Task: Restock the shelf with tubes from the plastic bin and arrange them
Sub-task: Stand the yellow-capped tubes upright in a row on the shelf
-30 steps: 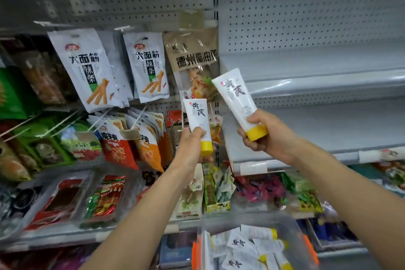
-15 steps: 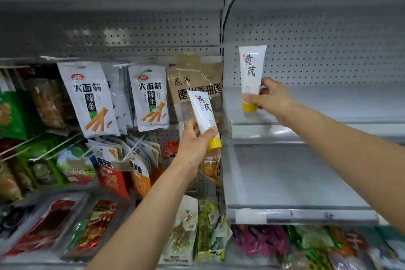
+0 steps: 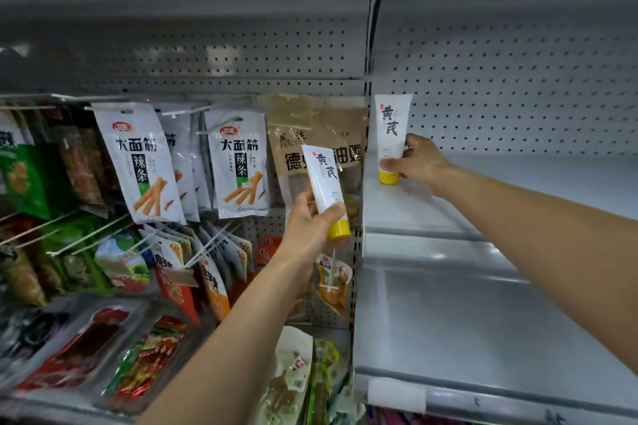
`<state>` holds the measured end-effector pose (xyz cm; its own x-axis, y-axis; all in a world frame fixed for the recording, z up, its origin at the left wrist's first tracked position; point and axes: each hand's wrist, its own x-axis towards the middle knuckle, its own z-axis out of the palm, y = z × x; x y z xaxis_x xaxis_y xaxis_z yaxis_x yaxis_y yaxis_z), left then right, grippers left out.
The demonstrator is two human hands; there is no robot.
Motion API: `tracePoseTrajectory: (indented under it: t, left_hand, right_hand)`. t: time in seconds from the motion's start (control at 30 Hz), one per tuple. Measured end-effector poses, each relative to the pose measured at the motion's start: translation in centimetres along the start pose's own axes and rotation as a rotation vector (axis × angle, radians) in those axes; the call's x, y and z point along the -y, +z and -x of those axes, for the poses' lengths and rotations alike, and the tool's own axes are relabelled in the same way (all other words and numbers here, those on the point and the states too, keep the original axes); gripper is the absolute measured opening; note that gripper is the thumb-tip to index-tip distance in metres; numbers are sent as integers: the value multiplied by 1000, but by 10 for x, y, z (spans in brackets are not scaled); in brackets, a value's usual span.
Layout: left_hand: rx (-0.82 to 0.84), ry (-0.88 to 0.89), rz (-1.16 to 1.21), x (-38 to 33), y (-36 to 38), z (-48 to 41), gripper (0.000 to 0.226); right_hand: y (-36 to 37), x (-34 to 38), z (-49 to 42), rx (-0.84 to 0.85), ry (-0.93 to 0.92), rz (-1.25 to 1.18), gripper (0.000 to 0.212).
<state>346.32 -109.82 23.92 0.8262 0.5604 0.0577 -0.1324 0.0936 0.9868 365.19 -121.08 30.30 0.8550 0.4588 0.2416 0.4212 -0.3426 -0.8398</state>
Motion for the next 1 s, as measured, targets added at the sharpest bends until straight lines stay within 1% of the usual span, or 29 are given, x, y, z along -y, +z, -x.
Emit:
tracePoseTrajectory:
  t: [0.13, 0.4, 0.47, 0.53, 0.6, 0.63, 0.67, 0.77, 0.83, 0.9, 1.0]
  left_hand:
    - [-10, -1, 7, 0, 5, -8, 60]
    - [-7, 5, -10, 0, 8, -8, 59]
    - [-4, 10, -5, -1, 7, -6, 58]
    - [-11, 20, -13, -3, 5, -3, 58]
    - [-18, 42, -23, -4, 1, 2, 59]
    - [-17, 56, -31, -4, -1, 5, 60]
    - [-14, 68, -42, -5, -3, 9, 61]
    - [-1, 118, -78, -8, -8, 22, 65]
    - [-2, 173, -106, -9, -10, 32, 65]
    - [-11, 238, -132, -13, -12, 42, 61]
    - [-21, 313, -162, -22, -10, 54, 61]
  right_hand:
    - [1, -4, -12, 49, 7, -14, 58]
    - [5, -8, -11, 26, 43, 7, 56]
    - [6, -7, -6, -24, 98, 13, 58]
    - [5, -2, 4, -124, 131, 54, 58]
    - [2, 5, 19, -192, 58, 94, 46]
    - [1, 11, 30, -167, 18, 73, 37]
    - [1, 17, 42, -99, -7, 45, 31]
    - [9, 39, 84, 176, -85, 56, 20]
    - [18, 53, 106, 276, -140, 79, 24]
    - [28, 65, 122, 318, -157, 87, 35]
    - [39, 75, 134, 282, -169, 145, 47]
